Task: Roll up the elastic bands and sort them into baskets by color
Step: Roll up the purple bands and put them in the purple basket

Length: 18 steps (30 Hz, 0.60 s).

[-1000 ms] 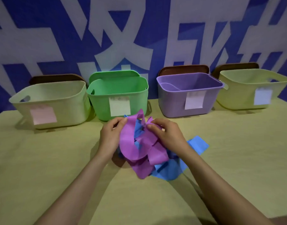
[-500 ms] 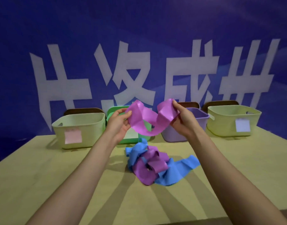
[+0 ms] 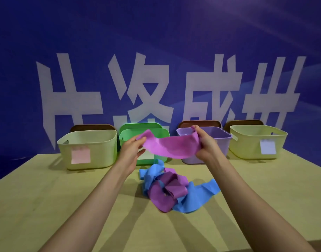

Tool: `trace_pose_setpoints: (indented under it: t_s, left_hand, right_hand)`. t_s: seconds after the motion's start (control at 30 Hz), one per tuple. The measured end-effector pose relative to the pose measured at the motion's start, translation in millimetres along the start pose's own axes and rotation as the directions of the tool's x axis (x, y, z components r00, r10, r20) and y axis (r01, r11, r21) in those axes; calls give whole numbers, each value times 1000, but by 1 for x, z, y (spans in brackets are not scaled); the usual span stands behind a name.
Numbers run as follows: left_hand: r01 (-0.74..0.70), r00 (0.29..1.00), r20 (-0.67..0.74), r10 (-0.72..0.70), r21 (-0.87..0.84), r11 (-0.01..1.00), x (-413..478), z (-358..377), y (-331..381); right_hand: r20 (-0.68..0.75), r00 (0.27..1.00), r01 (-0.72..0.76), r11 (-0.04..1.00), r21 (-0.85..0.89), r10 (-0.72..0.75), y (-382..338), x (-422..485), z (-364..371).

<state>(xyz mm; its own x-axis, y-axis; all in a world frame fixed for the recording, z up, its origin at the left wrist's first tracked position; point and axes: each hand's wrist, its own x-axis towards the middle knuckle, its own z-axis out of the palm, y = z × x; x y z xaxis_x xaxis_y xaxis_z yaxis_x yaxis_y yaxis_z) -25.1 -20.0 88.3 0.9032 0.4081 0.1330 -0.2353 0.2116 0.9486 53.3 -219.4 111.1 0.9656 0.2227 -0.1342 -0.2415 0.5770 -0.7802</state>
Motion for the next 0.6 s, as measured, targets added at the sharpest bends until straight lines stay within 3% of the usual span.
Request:
trace_pose_setpoints:
  t_s: [0.1, 0.17, 0.27, 0.33, 0.4, 0.5, 0.6]
  left_hand:
    - [-40, 996, -80, 33, -77, 996, 10, -6, 3]
    - [-25, 996, -89, 1, -263, 964, 14, -11, 7]
    - [-8, 997, -70, -27, -460, 888, 20, -16, 11]
    - [5, 999, -30, -21, -455, 890, 23, -14, 9]
    - [28, 999, 37, -15, -378, 925, 23, -7, 8]
    - [25, 994, 108, 2, -246, 969, 20, 7, 5]
    - [4, 995, 98, 19, -235, 972, 20, 17, 5]
  right_hand:
    - [-95, 991, 84, 994, -66, -90, 4, 17, -12]
    - [-132, 977, 153, 983, -97, -165, 8, 25, -21]
    - [-106, 985, 97, 948, -302, -134, 20, 31, -34]
    - [-15, 999, 23, 872, -488, -34, 29, 30, -38]
    - [80, 997, 27, 832, -554, 22, 37, 26, -35]
    - [189, 979, 188, 705, -684, -77, 44, 22, -20]
    - [372, 922, 362, 570, -738, -105, 45, 15, -4]
